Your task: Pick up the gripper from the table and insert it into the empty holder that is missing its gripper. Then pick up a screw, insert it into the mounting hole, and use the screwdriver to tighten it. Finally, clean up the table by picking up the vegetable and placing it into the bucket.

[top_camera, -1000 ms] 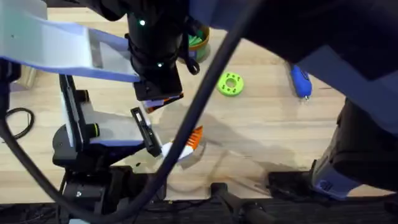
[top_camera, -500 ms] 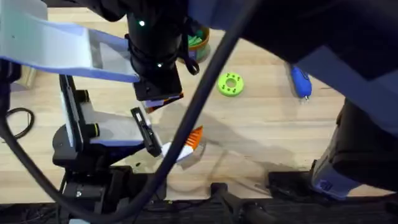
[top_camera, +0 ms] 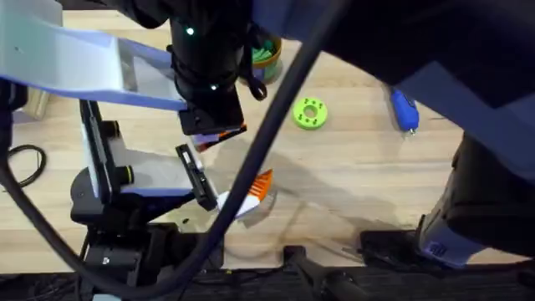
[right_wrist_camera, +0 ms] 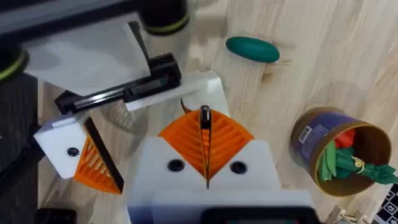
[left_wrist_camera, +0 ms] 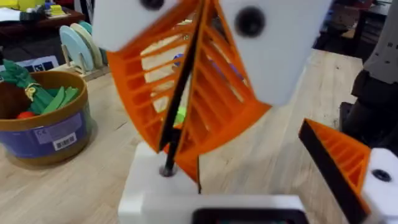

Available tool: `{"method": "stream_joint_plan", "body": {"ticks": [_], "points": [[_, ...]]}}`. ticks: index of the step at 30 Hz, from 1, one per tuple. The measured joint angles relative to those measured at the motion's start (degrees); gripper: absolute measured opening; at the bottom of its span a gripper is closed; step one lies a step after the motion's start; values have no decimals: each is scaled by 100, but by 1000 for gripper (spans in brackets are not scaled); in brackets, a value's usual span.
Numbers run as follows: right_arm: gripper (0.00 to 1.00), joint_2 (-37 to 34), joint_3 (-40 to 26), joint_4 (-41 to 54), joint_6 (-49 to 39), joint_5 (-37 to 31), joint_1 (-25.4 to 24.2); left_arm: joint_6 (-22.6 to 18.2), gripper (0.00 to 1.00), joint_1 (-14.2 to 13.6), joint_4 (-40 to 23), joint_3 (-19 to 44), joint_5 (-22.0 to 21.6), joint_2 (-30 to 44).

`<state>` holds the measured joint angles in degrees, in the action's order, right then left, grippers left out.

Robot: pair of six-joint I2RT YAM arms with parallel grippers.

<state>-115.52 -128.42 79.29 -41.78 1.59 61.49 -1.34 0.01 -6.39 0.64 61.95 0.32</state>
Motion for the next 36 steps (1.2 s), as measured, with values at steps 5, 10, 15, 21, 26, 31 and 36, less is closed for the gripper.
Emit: {"method": "stream_joint_plan", "body": {"ticks": [5, 10, 15, 21, 26, 31, 36], "points": [[6, 0, 0, 18, 0, 1, 0, 0, 985, 0, 0, 0, 0, -1], [7, -21, 0, 28, 0, 2, 0, 0, 985, 0, 0, 0, 0, -2], [7, -132, 0, 24, 0, 2, 0, 2, 985, 0, 0, 0, 0, -2], [6, -186, 0, 9, 0, 6, 0, 4, 985, 0, -2, 0, 2, -1], [6, -186, 0, 9, 0, 6, 0, 6, 985, 0, -2, 0, 2, -2], [6, -187, 0, 9, 0, 6, 0, 4, 985, 0, -2, 0, 2, -2], [7, -186, 0, 9, 0, 6, 0, 4, 985, 0, -2, 0, 2, -2]]}}
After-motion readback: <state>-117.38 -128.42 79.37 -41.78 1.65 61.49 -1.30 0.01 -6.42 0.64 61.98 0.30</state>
